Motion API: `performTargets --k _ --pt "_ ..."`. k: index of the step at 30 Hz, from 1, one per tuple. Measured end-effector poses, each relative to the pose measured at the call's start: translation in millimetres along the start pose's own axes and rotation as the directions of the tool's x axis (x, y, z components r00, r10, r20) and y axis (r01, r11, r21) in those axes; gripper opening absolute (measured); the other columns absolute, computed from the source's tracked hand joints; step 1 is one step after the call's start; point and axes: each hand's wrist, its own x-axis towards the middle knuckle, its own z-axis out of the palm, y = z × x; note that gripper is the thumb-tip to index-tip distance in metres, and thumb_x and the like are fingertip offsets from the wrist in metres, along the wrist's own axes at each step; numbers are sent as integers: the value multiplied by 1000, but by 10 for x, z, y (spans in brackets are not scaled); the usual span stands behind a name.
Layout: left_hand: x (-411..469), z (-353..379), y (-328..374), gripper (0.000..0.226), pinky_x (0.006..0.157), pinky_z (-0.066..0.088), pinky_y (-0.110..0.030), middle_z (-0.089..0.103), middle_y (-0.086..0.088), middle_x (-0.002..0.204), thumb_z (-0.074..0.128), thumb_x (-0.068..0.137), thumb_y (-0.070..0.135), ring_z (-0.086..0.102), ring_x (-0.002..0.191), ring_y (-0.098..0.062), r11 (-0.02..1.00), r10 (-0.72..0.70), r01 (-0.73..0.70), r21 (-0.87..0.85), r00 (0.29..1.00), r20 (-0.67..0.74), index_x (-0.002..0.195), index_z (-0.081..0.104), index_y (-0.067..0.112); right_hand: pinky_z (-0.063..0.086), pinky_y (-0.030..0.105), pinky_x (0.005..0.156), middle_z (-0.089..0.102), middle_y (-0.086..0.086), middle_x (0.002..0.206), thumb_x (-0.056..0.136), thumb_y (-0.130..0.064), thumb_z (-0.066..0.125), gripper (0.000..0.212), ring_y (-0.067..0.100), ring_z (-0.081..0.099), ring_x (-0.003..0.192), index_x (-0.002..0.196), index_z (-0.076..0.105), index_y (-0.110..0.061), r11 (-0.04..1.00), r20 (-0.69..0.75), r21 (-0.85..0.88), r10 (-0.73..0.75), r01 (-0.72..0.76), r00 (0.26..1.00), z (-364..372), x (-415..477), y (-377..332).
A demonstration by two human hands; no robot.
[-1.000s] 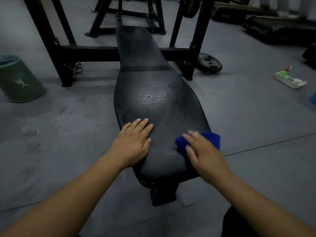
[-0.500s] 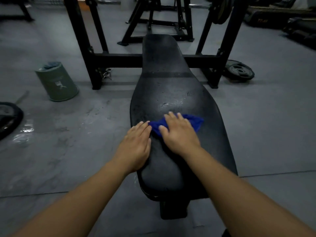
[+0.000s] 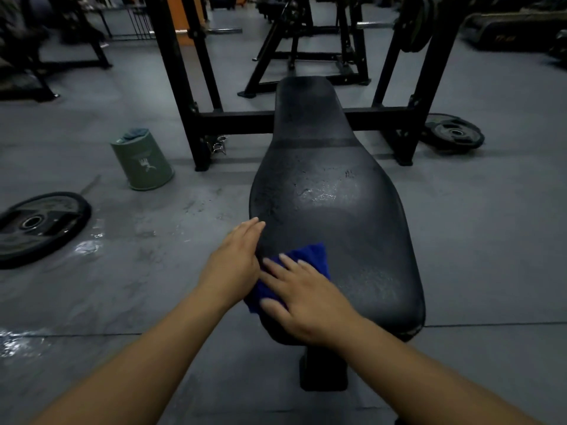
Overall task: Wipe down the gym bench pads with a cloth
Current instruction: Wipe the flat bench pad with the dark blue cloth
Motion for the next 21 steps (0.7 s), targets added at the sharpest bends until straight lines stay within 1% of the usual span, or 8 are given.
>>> performTargets --k 3,7,9,11,13,15,19,21 --pt "-48 7 121 54 120 15 -26 23 5 164 39 103 13 18 151 -13 998 68 -68 15 998 17 156 31 20 4 26 119 19 -10 164 88 -68 20 75 14 14 152 155 28 -34 994 -46 11 112 -111 993 -131 -541 511" --pt "-34 173 326 52 119 8 -22 20 4 165 38 105 21 14 152 -14 992 124 -125 23 992 27 157 28 18 16 38 121 25 -4 163 92 -64 20 72 22 19 150 154 31 -30 822 -207 -15 555 -570 806 -279 -295 1099" --pt "-13 208 338 53 116 1 -16 20 -1 165 35 104 19 14 152 -17 989 131 -134 56 990 61 156 28 14 16 43 121 22 -2 164 97 -59 26 66 26 17 151 155 29 -28 838 -188 -30 530 -544 827 -218 -22 827" --pt "6 230 309 55 112 -5 -13 21 -4 165 31 101 19 15 152 -19 988 123 -129 82 989 81 155 29 11 12 40 121 19 -6 164 94 -62 21 70 22 13 152 155 27 -29 948 -129 -41 308 -315 943 -111 -99 447" --pt "48 250 274 52 117 0 -18 21 -3 165 35 104 19 15 152 -19 986 131 -140 95 987 89 156 28 12 6 32 121 14 -13 163 87 -66 14 77 11 8 152 156 25 -33 984 -49 20 180 -179 982 -152 -478 389" --pt "66 259 251 52 120 4 -23 19 0 166 36 106 22 13 153 -17 985 135 -145 97 985 103 157 27 15 5 27 121 17 -13 163 85 -67 16 77 11 12 152 155 27 -35 971 -63 15 237 -237 969 -227 -636 766" --pt "125 289 197 53 113 -3 -18 19 0 165 33 106 29 14 153 -18 984 126 -136 115 988 94 157 28 15 14 41 122 21 -4 164 99 -58 28 63 21 15 151 155 28 -29 825 -179 -1 556 -565 812 -372 147 1296" --pt "187 326 162 62 115 3 -24 30 -5 162 23 99 39 25 150 -23 985 110 -118 128 992 68 153 37 10 11 43 122 18 -2 165 101 -56 27 62 23 12 152 156 25 -28 844 -176 0 527 -536 831 -305 526 1120"
